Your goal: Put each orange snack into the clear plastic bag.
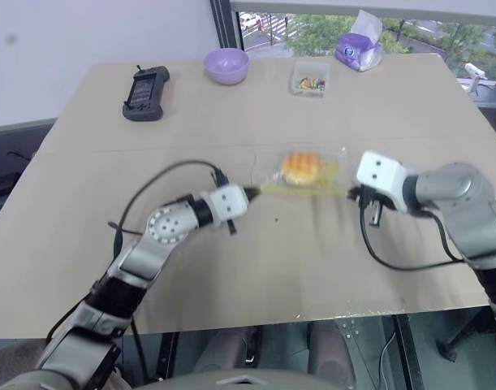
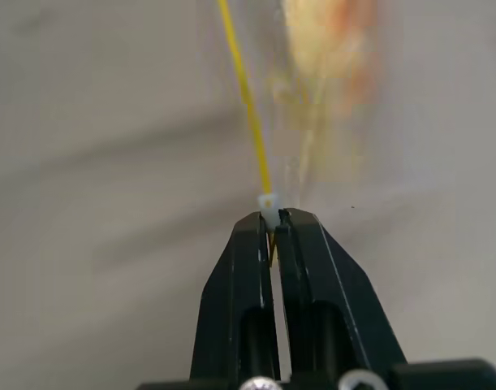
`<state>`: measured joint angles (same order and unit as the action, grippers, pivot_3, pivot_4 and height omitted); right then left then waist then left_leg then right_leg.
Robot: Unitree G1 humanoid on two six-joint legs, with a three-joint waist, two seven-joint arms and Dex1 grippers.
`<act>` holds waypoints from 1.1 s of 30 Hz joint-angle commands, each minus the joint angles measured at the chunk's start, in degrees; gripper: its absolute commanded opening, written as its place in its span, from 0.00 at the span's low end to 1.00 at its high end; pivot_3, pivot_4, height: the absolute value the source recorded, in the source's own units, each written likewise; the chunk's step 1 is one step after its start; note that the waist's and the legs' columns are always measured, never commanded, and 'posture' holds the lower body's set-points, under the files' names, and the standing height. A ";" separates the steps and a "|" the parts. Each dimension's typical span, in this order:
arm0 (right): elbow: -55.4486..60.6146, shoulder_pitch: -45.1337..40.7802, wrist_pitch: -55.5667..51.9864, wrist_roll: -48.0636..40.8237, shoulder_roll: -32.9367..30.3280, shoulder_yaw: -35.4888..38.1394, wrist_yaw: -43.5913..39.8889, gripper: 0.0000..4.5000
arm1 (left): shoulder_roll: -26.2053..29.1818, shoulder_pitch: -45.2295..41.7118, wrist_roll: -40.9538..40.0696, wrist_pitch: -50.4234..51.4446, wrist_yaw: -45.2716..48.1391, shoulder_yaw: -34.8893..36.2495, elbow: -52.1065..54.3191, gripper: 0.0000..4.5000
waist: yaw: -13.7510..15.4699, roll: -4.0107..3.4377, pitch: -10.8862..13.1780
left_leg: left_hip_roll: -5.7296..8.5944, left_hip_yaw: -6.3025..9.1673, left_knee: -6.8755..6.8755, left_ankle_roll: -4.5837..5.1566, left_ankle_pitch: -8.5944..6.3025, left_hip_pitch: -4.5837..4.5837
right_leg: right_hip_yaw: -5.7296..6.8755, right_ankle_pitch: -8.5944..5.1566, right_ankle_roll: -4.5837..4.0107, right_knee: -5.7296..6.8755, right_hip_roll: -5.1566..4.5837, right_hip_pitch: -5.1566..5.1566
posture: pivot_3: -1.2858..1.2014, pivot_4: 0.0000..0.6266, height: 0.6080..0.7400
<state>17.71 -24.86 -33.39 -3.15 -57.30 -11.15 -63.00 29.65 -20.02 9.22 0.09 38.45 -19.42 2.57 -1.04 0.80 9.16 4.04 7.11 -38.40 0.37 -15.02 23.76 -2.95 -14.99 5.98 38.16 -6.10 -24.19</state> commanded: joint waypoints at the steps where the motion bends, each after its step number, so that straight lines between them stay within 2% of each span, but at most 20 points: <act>1: 2.22 0.67 -0.47 0.29 -1.32 0.86 0.03 0.00 | 0.60 1.03 -1.16 3.96 2.81 0.21 6.31 0.07 | 0.27 0.00 0.00 | 0.00 0.01 -0.06 0.01 -0.01 -0.05 | 0.02 0.00 0.00 0.06 0.01 0.06 | 0.52 0.24 1.00; 4: -1.12 1.47 0.83 2.11 -1.26 1.39 2.60 0.23 | 0.38 2.70 -3.63 10.45 4.79 1.32 9.52 0.32 | 0.33 -0.01 0.00 | -0.01 0.00 -0.05 0.22 -0.13 -0.52 | 0.06 0.06 0.05 0.08 0.05 0.57 | 0.52 0.24 1.00; 7: -0.98 3.32 -1.33 0.22 -2.57 3.11 1.37 0.54 | 2.88 5.03 -5.43 13.49 8.23 1.70 12.89 0.62 | 0.24 -0.01 0.00 | -0.11 -0.05 0.09 0.26 -0.16 -0.96 | 0.03 0.05 0.04 -0.08 0.11 0.95 | 0.52 0.24 1.00; 8: -0.14 5.33 -2.10 -2.00 -4.00 5.23 -0.70 0.56 | 4.62 6.25 -7.81 15.27 10.33 3.35 14.35 0.71 | 0.25 -0.01 -0.01 | -0.15 -0.04 0.09 0.25 -0.15 -0.95 | 0.04 0.05 0.04 -0.11 0.14 0.94 | 0.52 0.24 1.00; 12: -0.07 10.16 -3.18 -7.25 -7.04 12.23 -3.69 0.56 | 8.80 9.21 -17.20 23.24 15.59 9.46 18.44 0.71 | 0.21 -0.04 0.00 | -0.19 -0.06 0.18 0.16 -0.11 -0.90 | 0.01 0.04 0.03 -0.23 0.12 0.92 | 0.52 0.24 1.00; 15: -2.60 14.70 -4.66 -14.78 -6.33 24.63 -6.50 0.56 | 11.97 11.88 -25.71 26.81 18.69 18.95 18.21 0.71 | 0.22 -0.05 0.01 | -0.22 -0.12 0.17 0.32 -0.20 -0.97 | -0.05 0.05 0.03 -0.20 0.13 0.93 | 0.52 0.24 1.00; 19: -6.52 21.66 1.56 -17.92 -4.48 35.40 -8.98 0.56 | 13.44 12.92 -32.15 30.03 19.36 27.06 17.07 0.71 | 0.61 -0.05 0.02 | -0.23 -0.01 0.13 0.33 -0.21 -1.02 | 0.10 0.05 0.03 -0.22 0.12 1.07 | 0.52 0.24 1.00; 22: -7.92 26.12 3.47 -20.25 -3.34 41.74 -10.55 0.56 | 15.78 15.78 -33.81 29.88 20.93 30.57 17.69 0.71 | 0.52 -0.07 0.03 | -0.22 -0.02 0.13 0.35 -0.23 -1.02 | 0.10 0.04 0.03 -0.28 0.11 1.11 | 0.52 0.24 1.00; 27: -11.48 30.58 6.66 -20.18 -2.72 45.62 -10.72 0.56 | 17.87 18.45 -36.35 29.75 22.23 33.83 18.22 0.71 | 0.26 -0.12 0.05 | -0.24 -0.17 0.17 0.37 -0.24 -1.11 | -0.06 0.04 0.03 -0.25 0.11 1.09 | 0.52 0.24 1.00; 33: -11.52 29.90 9.65 -24.66 0.68 48.68 -9.89 0.56 | 18.82 17.84 -36.94 28.85 21.93 34.10 17.51 0.71 | 0.25 -0.14 0.05 | -0.25 -0.17 0.16 0.38 -0.25 -1.17 | -0.05 0.05 0.03 -0.23 0.11 1.15 | 0.52 0.24 1.00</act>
<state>5.10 5.60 -25.37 -26.30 -56.65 34.66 -73.11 47.35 -1.84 -27.15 29.97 60.10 13.31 18.99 -0.79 0.66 9.21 3.79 6.94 -38.24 0.75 -15.27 22.59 -2.99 -14.94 6.01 37.93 -5.99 -23.04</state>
